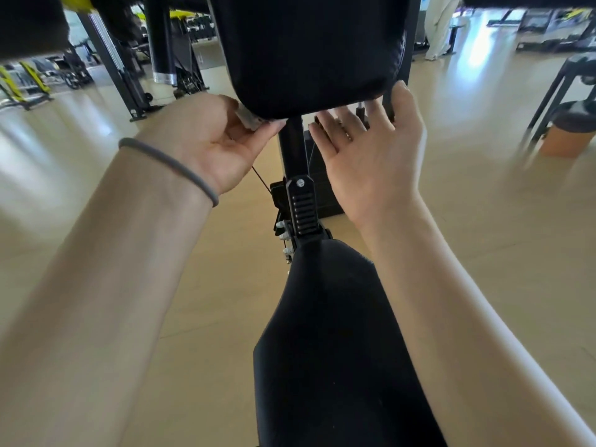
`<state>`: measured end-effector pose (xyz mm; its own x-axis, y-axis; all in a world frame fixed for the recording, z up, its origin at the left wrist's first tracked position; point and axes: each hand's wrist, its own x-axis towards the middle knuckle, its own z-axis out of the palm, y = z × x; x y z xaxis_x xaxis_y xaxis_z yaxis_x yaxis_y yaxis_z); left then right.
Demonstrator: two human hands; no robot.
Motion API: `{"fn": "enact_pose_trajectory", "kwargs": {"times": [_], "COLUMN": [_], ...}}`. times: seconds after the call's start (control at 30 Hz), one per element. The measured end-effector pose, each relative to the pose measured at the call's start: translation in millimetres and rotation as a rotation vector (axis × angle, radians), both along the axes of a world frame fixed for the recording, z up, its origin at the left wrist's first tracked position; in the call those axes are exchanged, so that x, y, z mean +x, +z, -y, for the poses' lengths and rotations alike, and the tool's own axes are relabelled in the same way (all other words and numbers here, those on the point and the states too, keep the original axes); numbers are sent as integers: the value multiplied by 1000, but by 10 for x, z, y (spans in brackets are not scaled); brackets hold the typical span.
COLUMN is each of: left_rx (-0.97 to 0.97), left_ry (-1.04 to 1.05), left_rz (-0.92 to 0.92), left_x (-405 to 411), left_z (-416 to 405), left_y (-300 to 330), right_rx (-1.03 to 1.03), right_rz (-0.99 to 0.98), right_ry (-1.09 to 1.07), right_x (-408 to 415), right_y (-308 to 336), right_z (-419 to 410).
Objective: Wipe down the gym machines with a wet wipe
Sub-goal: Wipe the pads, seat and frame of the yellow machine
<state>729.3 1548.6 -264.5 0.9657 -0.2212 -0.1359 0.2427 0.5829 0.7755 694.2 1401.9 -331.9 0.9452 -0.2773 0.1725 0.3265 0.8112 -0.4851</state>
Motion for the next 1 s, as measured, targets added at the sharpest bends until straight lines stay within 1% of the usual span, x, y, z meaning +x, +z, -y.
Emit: {"fn": "enact_pose_trajectory", "kwargs": {"times": [0.13,0.3,0.4,0.5,0.6,0.67,0.8,0.9,1.0], "left_rx": [-135,-283,-322,-364,-420,-452,-409,-480,-526], "left_ry": [-38,-190,-271,-304,-303,-280,-225,-223,-282], "left_rz": [-71,-181,-234,-242,-252,-243,-224,-276,-316], "left_x": [68,101,64,73,87,11,-127,-120,-76], "left_z": [111,291,546,621,398,210,49,191,520], "left_y": [-39,-147,-220,-262,-266,-228,-161,-185,-271], "right_rx": [78,61,46,-36,-161,-205,-237,-306,-429], "right_rz": [-43,-75,-36,1,-14,-42,-48,-66,-55], "right_ry": [-17,-68,-89,-125,-164,-175,-172,-179,-217], "right_x": [-32,-61,-51,-68,-70,-58,-82,-118,-123], "right_y": [-85,-80,12,114,158,152,144,170,164], "right_z": [70,120,116,132,141,135,147,175,274]}}
